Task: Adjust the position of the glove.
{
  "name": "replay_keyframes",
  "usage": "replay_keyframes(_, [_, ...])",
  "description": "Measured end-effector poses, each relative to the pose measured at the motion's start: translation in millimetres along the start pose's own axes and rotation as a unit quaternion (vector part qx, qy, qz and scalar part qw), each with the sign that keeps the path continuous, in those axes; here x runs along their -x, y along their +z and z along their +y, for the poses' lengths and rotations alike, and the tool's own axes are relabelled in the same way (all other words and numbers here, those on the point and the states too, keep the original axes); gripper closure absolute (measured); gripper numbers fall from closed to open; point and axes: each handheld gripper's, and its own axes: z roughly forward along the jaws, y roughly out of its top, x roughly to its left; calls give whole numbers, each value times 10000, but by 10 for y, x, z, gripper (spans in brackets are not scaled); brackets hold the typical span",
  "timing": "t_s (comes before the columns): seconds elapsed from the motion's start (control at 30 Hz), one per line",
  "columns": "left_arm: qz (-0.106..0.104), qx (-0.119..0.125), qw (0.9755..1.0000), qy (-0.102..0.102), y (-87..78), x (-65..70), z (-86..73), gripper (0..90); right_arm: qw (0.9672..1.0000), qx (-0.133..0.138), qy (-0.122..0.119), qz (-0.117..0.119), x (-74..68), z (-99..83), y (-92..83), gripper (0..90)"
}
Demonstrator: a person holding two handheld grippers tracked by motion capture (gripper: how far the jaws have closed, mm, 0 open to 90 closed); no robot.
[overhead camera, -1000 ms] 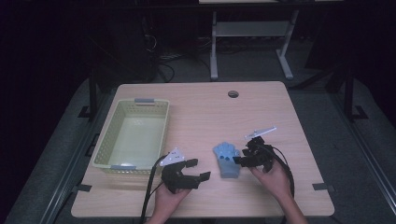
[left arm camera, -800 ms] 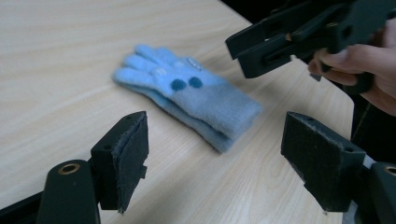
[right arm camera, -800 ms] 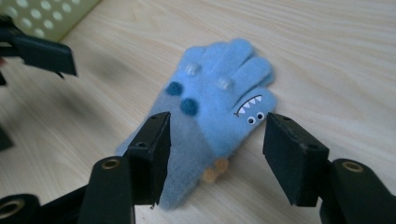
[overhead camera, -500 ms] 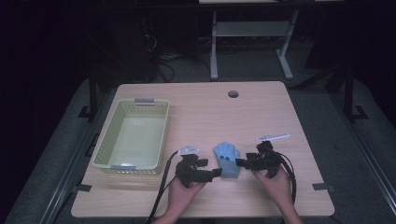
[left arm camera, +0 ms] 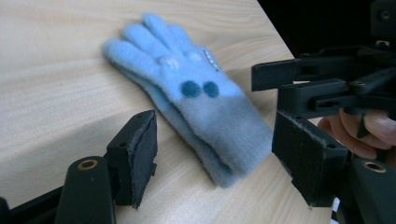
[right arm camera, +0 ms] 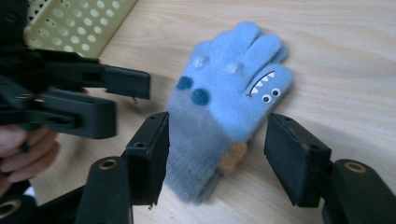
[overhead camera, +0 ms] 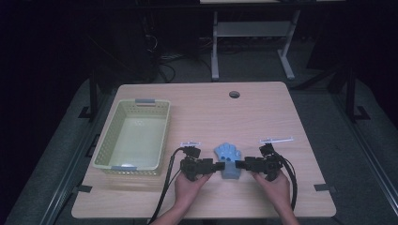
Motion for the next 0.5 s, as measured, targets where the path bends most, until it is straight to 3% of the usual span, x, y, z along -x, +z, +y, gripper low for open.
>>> replay_keyframes(0.33, [-6,-119,9991,-401,127,-49,-10,363,9995,-168,260,50,83,-64,106,460])
replay_keyframes(0.5, [-67,-182,9990,-397,165,-33,-14,418,9990,-148,389,136,125,-74,132,466])
